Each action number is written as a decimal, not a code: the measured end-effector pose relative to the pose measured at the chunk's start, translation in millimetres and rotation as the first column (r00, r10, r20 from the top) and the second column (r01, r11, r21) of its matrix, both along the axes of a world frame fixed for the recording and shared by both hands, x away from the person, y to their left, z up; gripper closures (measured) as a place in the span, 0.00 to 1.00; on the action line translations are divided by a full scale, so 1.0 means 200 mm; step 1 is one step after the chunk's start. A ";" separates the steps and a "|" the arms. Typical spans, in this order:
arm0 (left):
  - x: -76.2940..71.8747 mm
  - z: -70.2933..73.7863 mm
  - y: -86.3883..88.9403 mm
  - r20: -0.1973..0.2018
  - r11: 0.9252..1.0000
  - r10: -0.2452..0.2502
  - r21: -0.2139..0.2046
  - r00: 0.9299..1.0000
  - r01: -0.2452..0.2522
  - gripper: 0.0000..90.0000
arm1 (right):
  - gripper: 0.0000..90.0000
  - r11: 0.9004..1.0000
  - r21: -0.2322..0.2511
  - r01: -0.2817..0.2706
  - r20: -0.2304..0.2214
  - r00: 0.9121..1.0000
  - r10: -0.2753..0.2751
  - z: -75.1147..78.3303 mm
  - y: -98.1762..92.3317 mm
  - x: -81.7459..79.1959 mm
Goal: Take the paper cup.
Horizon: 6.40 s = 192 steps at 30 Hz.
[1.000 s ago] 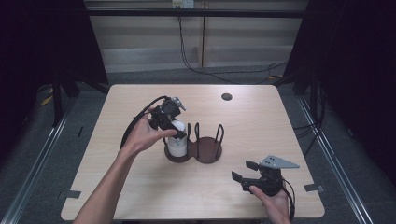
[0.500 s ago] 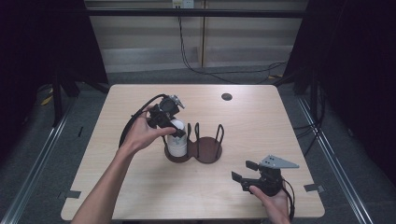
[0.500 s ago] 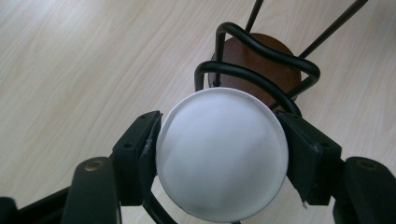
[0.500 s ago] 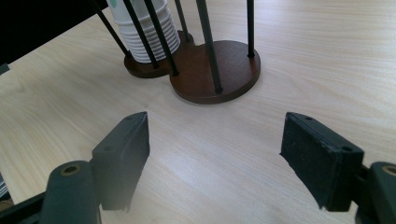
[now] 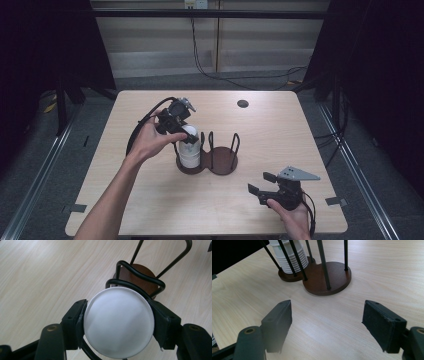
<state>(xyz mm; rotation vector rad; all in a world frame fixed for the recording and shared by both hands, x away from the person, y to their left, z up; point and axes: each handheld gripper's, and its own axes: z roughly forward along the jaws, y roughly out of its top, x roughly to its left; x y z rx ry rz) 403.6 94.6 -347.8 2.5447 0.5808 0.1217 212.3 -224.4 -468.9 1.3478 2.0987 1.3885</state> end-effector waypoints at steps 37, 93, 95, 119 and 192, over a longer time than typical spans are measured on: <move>-0.03 0.16 0.11 0.029 0.993 0.032 -0.117 0.999 -0.029 0.42 | 0.24 1.000 -0.005 -0.004 -0.007 1.000 0.004 0.00 0.01 0.00; -0.25 0.31 0.22 0.096 0.944 -0.070 -0.315 0.993 0.097 0.41 | 0.15 0.997 -0.017 -0.080 0.014 0.997 0.080 -0.01 0.06 0.01; -0.26 0.31 0.22 0.096 0.942 -0.069 -0.322 0.993 0.096 0.41 | 0.15 0.995 -0.012 -0.097 0.015 0.995 0.098 0.00 0.07 0.01; -0.43 0.19 0.28 0.061 0.916 -0.123 -0.376 0.991 0.137 0.41 | 0.16 0.978 0.027 -0.208 0.056 0.977 0.206 0.11 0.19 0.02; -0.55 -0.10 0.30 -0.078 0.844 -0.198 -0.520 0.977 0.130 0.41 | 0.25 0.835 0.056 -0.548 0.168 0.829 0.533 0.16 0.69 0.18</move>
